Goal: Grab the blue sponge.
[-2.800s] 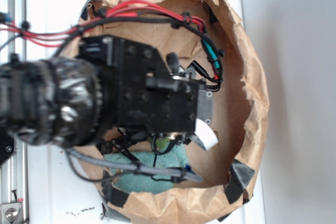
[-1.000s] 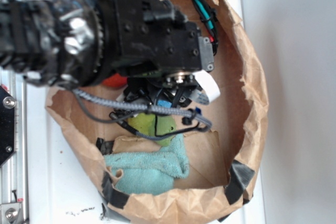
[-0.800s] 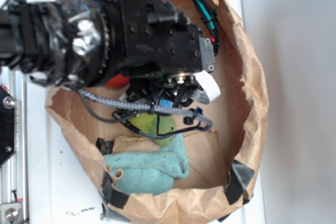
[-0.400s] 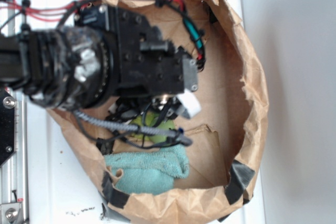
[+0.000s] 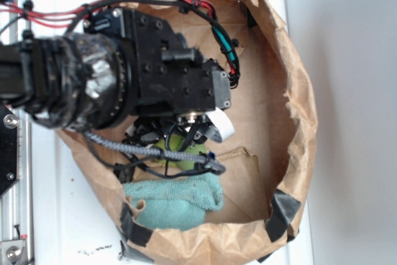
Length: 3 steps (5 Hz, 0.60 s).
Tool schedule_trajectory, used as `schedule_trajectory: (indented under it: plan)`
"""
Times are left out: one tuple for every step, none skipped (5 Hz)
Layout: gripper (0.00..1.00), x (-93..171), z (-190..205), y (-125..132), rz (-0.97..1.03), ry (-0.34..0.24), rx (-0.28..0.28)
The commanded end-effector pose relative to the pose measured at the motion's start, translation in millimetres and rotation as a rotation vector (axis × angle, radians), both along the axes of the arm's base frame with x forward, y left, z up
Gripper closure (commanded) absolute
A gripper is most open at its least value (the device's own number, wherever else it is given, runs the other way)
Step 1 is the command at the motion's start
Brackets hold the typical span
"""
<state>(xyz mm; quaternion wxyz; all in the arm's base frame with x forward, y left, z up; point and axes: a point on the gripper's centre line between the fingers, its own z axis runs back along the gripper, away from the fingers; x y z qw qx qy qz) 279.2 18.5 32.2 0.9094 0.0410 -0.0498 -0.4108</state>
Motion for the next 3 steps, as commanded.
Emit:
schedule_trajectory:
  plan:
    - [1.0, 0.9, 14.6, -13.3, 0.132, -0.038, -0.05]
    - [1.0, 5.6, 16.8, -9.8, 0.106, -0.072, -0.042]
    - [1.0, 7.8, 21.4, -7.7, 0.141, -0.084, -0.057]
